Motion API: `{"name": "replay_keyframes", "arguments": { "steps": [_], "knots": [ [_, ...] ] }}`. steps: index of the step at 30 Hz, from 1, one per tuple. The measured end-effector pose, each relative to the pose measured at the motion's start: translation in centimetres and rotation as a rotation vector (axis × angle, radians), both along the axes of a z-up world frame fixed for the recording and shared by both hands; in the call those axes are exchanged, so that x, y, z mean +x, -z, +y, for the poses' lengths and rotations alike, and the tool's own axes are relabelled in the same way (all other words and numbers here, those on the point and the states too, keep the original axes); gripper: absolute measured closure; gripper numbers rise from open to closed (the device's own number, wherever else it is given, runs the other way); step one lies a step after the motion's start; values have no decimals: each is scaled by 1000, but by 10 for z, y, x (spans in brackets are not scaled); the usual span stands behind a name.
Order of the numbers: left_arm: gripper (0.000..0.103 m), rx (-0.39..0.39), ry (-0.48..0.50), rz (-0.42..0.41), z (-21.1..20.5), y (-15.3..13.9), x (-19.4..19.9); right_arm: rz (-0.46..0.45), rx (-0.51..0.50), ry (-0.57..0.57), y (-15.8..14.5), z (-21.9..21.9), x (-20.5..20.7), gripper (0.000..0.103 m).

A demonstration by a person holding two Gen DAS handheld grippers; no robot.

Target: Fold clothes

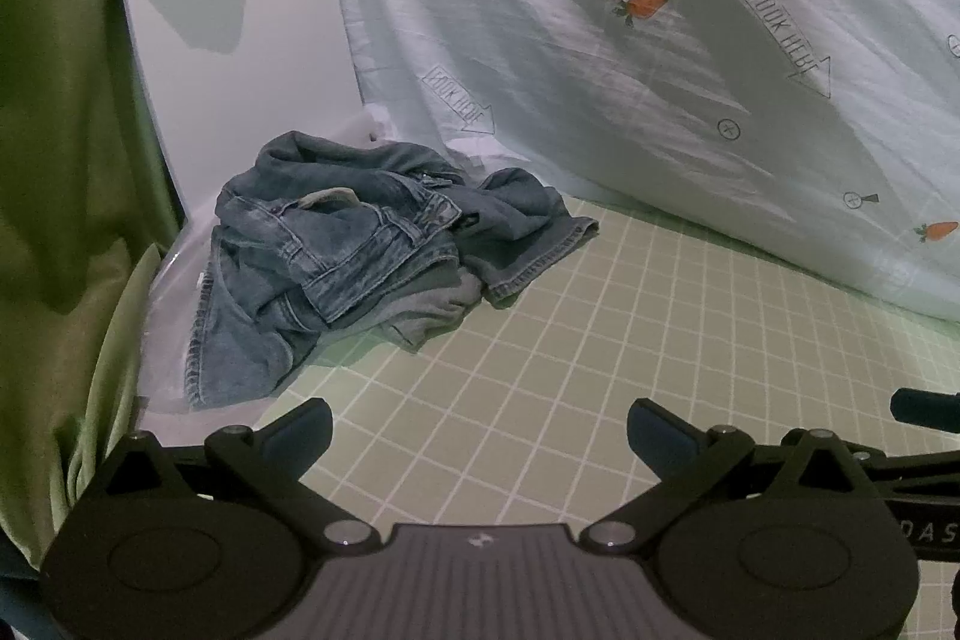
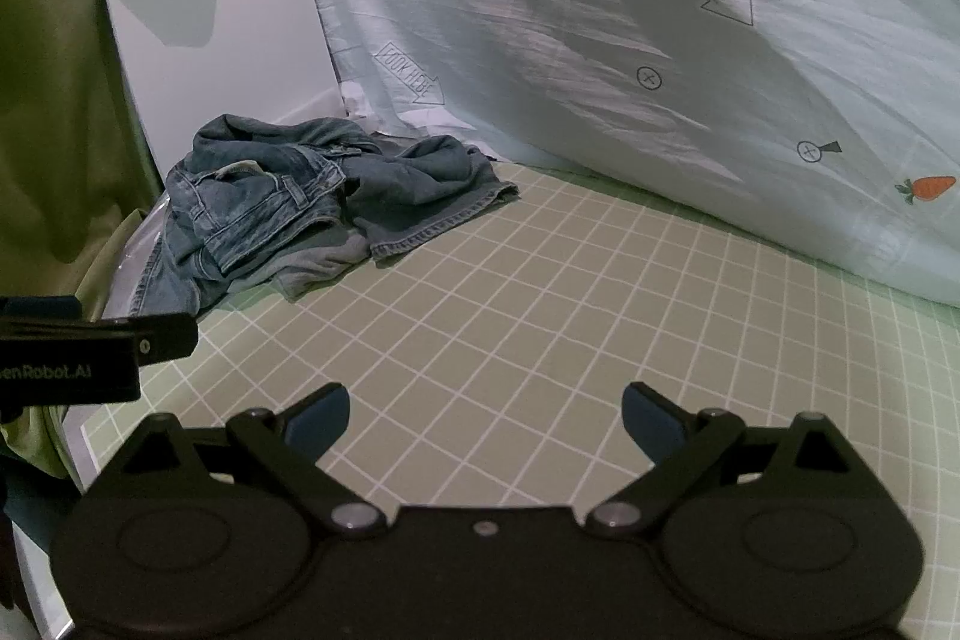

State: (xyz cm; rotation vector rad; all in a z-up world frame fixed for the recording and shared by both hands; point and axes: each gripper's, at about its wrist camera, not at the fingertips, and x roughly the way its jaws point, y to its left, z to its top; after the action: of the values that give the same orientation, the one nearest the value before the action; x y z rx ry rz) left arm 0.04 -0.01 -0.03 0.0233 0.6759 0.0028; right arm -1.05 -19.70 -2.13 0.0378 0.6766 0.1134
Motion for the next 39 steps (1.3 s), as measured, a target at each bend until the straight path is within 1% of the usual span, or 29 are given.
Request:
{"name": "replay_keyframes", "arguments": {
  "steps": [6,9,39],
  "knots": [
    [0,-1,1,4,0,1,1,2,2,1,1,-1,-1,5],
    [0,-3,1,4,0,-4,2,3,3,1,1,-1,-1,5],
    [0,0,16,7,-3,-1,4,16,4,8,3,-2,-1,5]
  ]
}}
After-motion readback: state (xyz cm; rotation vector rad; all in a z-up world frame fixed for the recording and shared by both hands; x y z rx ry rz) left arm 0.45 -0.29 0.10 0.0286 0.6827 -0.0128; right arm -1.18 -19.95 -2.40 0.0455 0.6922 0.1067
